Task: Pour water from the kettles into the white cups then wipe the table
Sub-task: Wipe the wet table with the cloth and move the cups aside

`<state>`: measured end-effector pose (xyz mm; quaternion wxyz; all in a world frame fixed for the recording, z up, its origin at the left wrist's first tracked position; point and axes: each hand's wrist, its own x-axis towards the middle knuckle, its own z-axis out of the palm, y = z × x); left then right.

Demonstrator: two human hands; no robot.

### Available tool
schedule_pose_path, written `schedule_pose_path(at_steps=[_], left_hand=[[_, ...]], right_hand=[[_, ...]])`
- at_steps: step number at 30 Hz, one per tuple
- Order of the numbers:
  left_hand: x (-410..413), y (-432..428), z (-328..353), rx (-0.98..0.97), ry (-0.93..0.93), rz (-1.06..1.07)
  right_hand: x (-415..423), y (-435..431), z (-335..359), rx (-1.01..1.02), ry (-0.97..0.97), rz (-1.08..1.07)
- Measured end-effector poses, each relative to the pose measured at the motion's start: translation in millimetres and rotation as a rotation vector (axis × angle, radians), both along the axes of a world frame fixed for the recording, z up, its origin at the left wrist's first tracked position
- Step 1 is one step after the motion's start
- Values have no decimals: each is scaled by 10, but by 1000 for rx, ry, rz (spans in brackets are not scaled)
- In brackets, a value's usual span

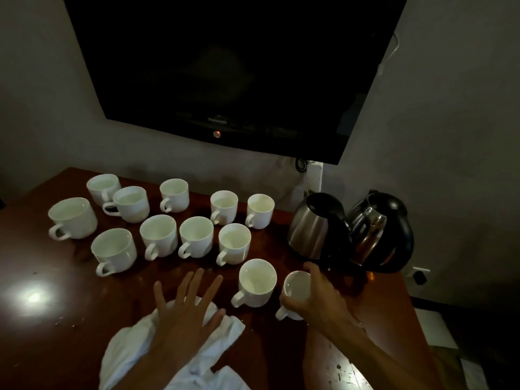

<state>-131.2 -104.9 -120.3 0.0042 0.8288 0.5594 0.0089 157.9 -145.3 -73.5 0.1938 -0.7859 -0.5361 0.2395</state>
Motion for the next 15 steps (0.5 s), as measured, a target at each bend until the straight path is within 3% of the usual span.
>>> schedule_pose_path(at_steps=[5, 10, 15], left_hand=[[-125, -124, 88, -33, -14, 21], [-308, -288, 240, -35, -49, 41], [-524, -507, 254, -61, -23, 45]], right_hand=[[-27, -74, -9, -12, 64, 11], [-294, -263, 165, 112, -201, 117], [-988, -506, 202, 333, -266, 276]])
